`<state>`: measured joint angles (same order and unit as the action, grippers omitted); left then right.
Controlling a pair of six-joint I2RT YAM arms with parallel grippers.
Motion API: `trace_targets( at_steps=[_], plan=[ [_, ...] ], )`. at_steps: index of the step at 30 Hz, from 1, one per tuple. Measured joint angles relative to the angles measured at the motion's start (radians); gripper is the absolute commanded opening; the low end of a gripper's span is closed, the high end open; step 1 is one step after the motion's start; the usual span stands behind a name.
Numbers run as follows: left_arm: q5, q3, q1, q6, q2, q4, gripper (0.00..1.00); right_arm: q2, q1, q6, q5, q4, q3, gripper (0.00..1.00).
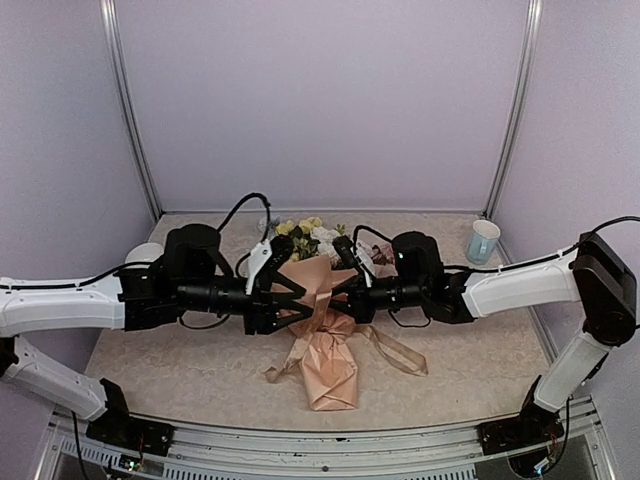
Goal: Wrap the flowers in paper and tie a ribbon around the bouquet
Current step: Cross the half-tied ribbon over the folded bouquet.
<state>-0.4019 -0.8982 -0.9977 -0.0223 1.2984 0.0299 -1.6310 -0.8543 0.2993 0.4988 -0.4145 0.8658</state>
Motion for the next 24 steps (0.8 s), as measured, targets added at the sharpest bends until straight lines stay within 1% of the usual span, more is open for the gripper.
trace_targets(
  at_steps=[2,3,4,6,8,10,12,15,17,19,21,22,24],
  plan=[
    [0.038,0.2,0.087,0.019,-0.097,0.154,0.59,0.0,0.0,-0.001,0.008,-0.004,-0.003,0.0],
    [0.051,0.284,0.103,0.018,-0.12,0.23,0.62,0.0,0.0,-0.002,0.013,-0.005,-0.004,0.0],
    [0.059,0.34,0.104,0.017,-0.124,0.285,0.68,0.0,0.0,-0.002,0.017,-0.006,-0.005,0.0],
    [0.072,0.427,0.104,0.013,-0.092,0.396,0.76,-0.002,0.0,-0.003,0.024,-0.012,-0.007,0.0],
    [0.061,0.447,0.121,0.013,-0.024,0.467,0.76,-0.002,0.0,-0.006,0.026,-0.018,-0.012,0.0],
    [0.021,0.435,0.153,0.014,0.049,0.528,0.73,-0.002,-0.004,-0.019,0.022,-0.017,-0.013,0.0],
    [-0.014,0.413,0.177,0.017,0.109,0.566,0.68,-0.002,-0.007,-0.036,0.009,-0.015,-0.013,0.0],
    [-0.074,0.38,0.195,0.023,0.19,0.615,0.65,-0.002,-0.016,-0.071,-0.024,0.005,-0.013,0.0],
    [-0.105,0.362,0.195,0.031,0.23,0.631,0.59,-0.002,-0.024,-0.095,-0.05,0.016,-0.013,0.0],
    [-0.139,0.342,0.195,0.046,0.269,0.641,0.47,-0.004,-0.033,-0.119,-0.07,0.029,-0.008,0.0],
    [-0.171,0.327,0.195,0.062,0.303,0.648,0.41,-0.014,-0.041,-0.143,-0.086,0.047,0.011,0.0],
    [-0.182,0.322,0.194,0.067,0.313,0.65,0.35,-0.022,-0.043,-0.154,-0.093,0.056,0.022,0.0],
    [-0.2,0.315,0.194,0.077,0.326,0.65,0.16,-0.032,-0.043,-0.169,-0.102,0.066,0.036,0.0]
  ],
)
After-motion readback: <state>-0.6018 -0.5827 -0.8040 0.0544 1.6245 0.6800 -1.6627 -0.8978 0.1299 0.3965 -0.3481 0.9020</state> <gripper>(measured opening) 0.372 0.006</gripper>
